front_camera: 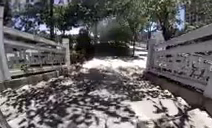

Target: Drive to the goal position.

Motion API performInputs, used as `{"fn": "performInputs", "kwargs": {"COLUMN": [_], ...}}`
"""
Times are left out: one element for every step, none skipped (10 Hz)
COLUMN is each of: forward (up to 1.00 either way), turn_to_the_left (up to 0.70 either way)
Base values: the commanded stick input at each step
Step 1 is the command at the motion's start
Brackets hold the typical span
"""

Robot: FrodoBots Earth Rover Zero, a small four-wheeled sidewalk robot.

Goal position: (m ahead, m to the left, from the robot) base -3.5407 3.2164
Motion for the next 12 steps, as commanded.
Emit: {"fn": "performInputs", "kwargs": {"forward": [0.45,0.45,0.45,0.45,0.45,0.45,0.45,0.45,0.45,0.45,0.45,0.45], "turn_to_the_left": [0.0,0.0,0.0,0.0,0.0,-0.07,-0.27,-0.27,-0.27,-0.27,0.0,0.0]}}
